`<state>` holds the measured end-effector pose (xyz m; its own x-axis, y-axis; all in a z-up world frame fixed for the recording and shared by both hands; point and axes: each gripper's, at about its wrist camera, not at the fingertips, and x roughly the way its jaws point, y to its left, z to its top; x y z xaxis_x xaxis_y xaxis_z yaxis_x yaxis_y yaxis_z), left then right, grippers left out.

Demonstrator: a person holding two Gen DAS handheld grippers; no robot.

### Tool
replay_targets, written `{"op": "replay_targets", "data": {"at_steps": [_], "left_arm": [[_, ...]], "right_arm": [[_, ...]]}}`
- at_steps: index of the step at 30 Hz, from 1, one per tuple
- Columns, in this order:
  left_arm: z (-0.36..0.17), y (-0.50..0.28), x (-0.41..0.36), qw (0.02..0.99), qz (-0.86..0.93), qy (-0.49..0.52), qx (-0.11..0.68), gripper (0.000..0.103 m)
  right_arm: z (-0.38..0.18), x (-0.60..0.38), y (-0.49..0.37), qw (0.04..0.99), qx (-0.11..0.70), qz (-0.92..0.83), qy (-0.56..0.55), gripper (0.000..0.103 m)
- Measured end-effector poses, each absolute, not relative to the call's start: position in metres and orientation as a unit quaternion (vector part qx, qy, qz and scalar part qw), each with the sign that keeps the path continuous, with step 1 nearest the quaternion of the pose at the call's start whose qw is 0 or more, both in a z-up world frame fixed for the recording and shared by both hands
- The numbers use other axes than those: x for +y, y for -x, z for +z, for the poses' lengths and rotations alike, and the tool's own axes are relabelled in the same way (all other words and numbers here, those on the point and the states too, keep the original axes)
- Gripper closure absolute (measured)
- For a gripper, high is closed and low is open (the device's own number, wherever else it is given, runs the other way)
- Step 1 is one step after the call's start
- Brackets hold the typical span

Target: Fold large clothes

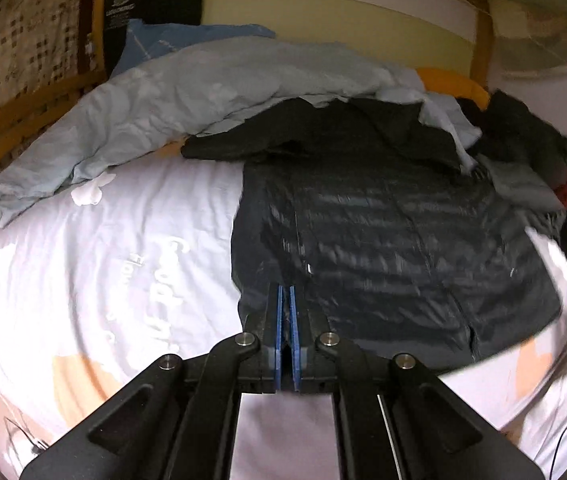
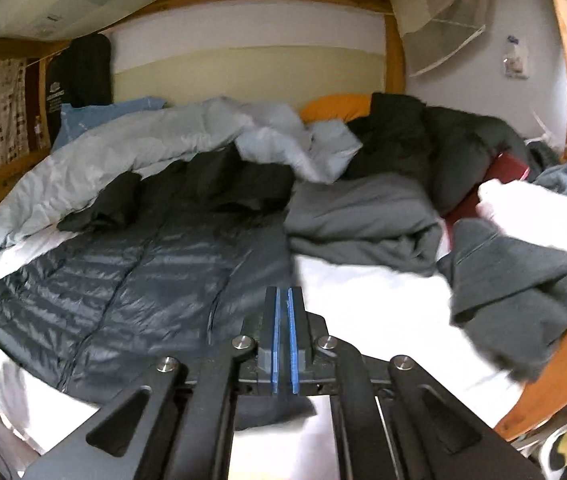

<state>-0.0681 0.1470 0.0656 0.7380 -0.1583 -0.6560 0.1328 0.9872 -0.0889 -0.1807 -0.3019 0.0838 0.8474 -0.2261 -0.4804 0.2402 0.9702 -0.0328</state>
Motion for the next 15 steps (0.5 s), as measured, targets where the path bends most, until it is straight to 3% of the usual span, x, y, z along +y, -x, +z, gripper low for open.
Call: {"op": "replay_targets", "data": {"at_steps": [5,9,11,15], "left_arm": [[0.062,0.012,0.137,0.928,-0.064,0.013,0.366,0.1],[0.06,0.02,0.132,0.934,-0.103,-0.003,0.341,0.096],[0.054,0.037,0.128,0.939,-0.114,-0.038,0.322,0.083],[0.031,0.045,0.131,0.931,-0.105,-0.041,0.348,0.07]], "right_arm": [[0.098,-0.331,0.13,0.954,0.26,-0.146,-0.003,0.098],[0.084,-0.34,0.11,0.953,0.279,-0.117,0.0,0.098],[0.069,-0.334,0.118,0.952,0.287,-0.106,0.017,0.098],[0.032,-0.328,0.118,0.929,0.363,-0.073,-0.002,0.09]]}}
